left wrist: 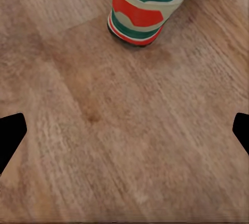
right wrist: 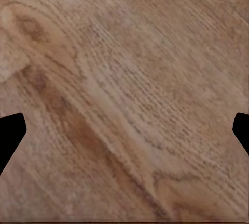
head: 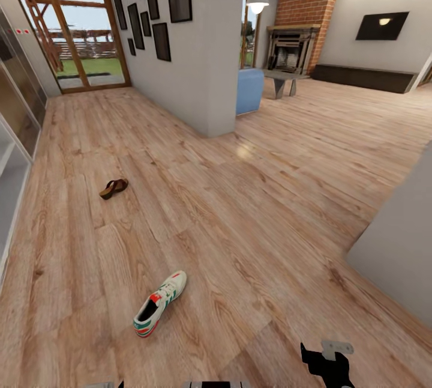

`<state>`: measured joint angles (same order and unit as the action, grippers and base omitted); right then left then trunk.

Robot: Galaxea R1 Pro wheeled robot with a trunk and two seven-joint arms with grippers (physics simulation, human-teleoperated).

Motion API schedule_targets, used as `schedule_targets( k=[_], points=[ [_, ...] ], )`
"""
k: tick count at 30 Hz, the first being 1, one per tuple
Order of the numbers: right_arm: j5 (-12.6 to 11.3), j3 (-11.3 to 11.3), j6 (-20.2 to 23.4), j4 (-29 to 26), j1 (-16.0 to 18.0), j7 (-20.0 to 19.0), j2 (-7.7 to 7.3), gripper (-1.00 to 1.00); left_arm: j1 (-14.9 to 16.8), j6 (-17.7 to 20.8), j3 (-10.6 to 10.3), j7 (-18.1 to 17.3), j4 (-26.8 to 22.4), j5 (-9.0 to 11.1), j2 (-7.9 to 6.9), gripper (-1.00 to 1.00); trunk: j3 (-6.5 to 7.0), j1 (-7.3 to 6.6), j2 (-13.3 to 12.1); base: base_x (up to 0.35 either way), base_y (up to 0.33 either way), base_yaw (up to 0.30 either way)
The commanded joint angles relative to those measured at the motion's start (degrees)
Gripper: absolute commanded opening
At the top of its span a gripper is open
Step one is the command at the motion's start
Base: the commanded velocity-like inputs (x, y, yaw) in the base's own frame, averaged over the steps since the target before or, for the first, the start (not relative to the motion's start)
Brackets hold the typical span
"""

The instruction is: Pick up the two gym shoes and the two sandals from the corridor floor and place them onto the hallstand (shoe rack) in the corridor, making sure they are on the rack and not on the floor. Arrange them so the two gym shoes are next to each other and the two sandals are next to each other.

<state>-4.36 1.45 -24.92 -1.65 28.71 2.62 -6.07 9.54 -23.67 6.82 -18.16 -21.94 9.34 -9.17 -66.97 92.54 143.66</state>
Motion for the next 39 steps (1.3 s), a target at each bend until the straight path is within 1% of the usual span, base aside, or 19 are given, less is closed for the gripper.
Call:
schedule_targets(
  k=[1,19,20,23,24,25,26,29,30,33,35,38,39],
  points=[
    [-0.42,0.08,-0.22,0.05,0.03,-0.16,0.00,1.00,0.03,0.03,0.20,-0.56,0.06,0.50,0.01,1.00,-0.27,0.01,0.03,0.000,0.000,0.000],
    [-0.31,0.03,-0.22,-0.46,0.05,-0.39,-0.07,1.00,0.39,0.45,0.10,-0.56,0.06,0.43,-0.13,1.00,-4.26,0.48,0.27,0.000,0.000,0.000],
    [-0.29,0.04,-0.24,-3.27,0.06,-0.46,-0.28,1.00,0.65,0.75,0.06,-0.56,-0.09,0.42,-0.11,1.00,-4.48,0.50,0.29,0.000,0.000,0.000],
    [-0.18,0.04,0.11,-7.99,0.05,-0.49,-0.35,1.00,1.01,0.91,0.05,-0.45,-0.49,0.42,-0.16,1.00,-5.15,0.58,0.33,0.000,0.000,0.000],
    [-0.08,0.02,0.62,-11.67,0.04,-0.50,-0.38,1.00,1.67,1.01,0.03,-0.15,-0.67,0.42,-0.24,1.00,-5.37,0.60,0.34,0.000,0.000,0.000],
    [-0.04,0.03,0.98,-13.45,0.04,-0.50,-0.39,1.00,2.13,1.04,0.00,0.09,-0.72,0.41,-0.27,1.00,-5.59,0.63,0.35,0.000,0.000,0.000],
    [0.07,0.03,2.81,-18.40,0.03,-0.51,-0.41,1.00,3.83,1.15,-0.13,0.99,-0.49,0.38,-0.42,1.00,-5.81,0.66,0.37,0.000,0.000,0.000],
    [0.36,0.04,5.84,-23.00,0.03,-0.51,-0.42,1.00,5.50,1.22,-0.23,1.88,-0.26,0.35,-0.63,1.00,-6.47,0.73,0.41,0.000,0.000,0.000],
    [0.78,0.04,9.54,-27.55,0.03,-0.54,-0.43,1.00,6.89,1.32,-0.29,2.44,-0.15,0.34,-0.83,1.00,-6.70,0.76,0.42,0.000,0.000,0.000],
    [1.06,0.01,13.12,-31.79,0.03,-0.57,-0.43,1.00,8.07,1.40,-0.33,2.73,-0.09,0.27,-1.00,1.00,-7.36,0.84,0.46,0.000,0.000,0.000],
    [1.53,-0.30,13.73,-32.40,0.32,-0.49,0.23,1.00,8.72,2.05,-0.52,2.85,-0.74,-0.38,-0.86,1.00,-7.35,0.84,0.46,0.000,0.000,0.000],
    [1.50,-0.34,14.69,-33.37,0.38,-0.50,0.35,1.00,9.36,2.64,-0.51,2.92,-1.01,-1.34,-0.70,1.00,-7.35,0.84,0.46,0.000,0.000,0.000],
    [1.49,-0.33,15.01,-33.69,0.39,-0.50,0.38,1.00,9.03,2.30,-0.52,2.95,-0.85,-1.00,-0.64,1.00,-7.35,0.84,0.46,0.000,0.000,0.000]
  ],
)
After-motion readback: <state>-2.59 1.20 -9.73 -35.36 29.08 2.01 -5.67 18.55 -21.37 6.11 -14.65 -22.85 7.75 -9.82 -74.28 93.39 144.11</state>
